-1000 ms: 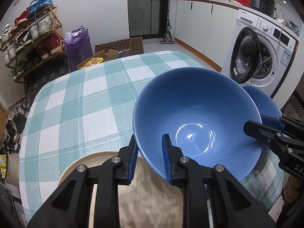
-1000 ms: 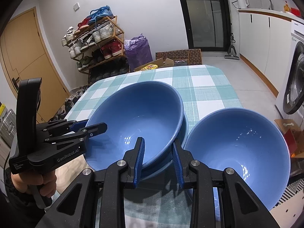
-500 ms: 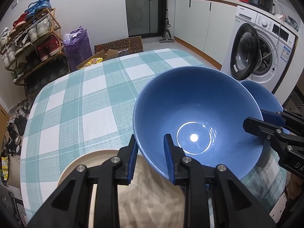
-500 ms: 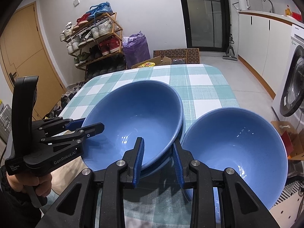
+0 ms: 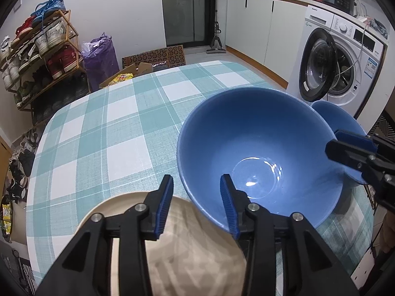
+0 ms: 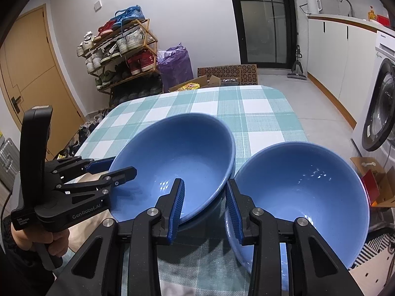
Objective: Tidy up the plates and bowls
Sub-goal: 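Lower both blue bowls onto the tablecloth and open both grippers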
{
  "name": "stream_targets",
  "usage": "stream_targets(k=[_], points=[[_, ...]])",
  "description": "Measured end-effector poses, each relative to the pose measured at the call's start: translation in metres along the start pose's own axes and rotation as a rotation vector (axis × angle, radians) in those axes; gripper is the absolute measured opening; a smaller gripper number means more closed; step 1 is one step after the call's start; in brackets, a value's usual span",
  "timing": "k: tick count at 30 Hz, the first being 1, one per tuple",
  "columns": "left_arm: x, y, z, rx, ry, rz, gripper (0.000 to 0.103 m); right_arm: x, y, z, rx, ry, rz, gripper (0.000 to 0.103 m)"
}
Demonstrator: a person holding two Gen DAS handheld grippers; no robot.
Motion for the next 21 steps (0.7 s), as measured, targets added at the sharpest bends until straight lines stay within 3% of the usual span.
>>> stream_targets(k=[9,10,14,16,18,21], points=[[0.000,0.000,-0.002,0.003,0.004,-0.002,0.048,0.004,-0.004,-0.001,0.014,0.036,-0.014,0.037],[0.000,0.000,-0.003,0.002,0.003,-0.006,0.052,0.003,-0.004,-0.001,0.018,0.038,-0.013,0.042],[0.000,0.002,-0.008,0.009,-0.002,-0.016,0.053,0.001,-0.002,-0.007,0.015,0.064,0.003,0.054],[-0.001,0.004,-0.012,0.005,-0.008,-0.018,0.053,-0.001,0.000,-0.013,0.007,0.086,0.017,0.070],[-0.004,0.006,-0.018,-0.008,-0.015,-0.013,0.053,-0.004,0.003,-0.020,-0.006,0.105,0.038,0.078],[-0.009,0.010,-0.023,-0.022,-0.020,-0.005,0.061,-0.009,0.008,-0.031,-0.026,0.114,0.057,0.085]])
Point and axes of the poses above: each gripper's, at about its wrist camera, not at the fingertips, and z roughly the way its jaws point, x to its left, y to its top, the point moved 2 cm from there along z, roughly the way its jaws point, and after that the axes turned 14 degrees about z, right-handed, at the moved point
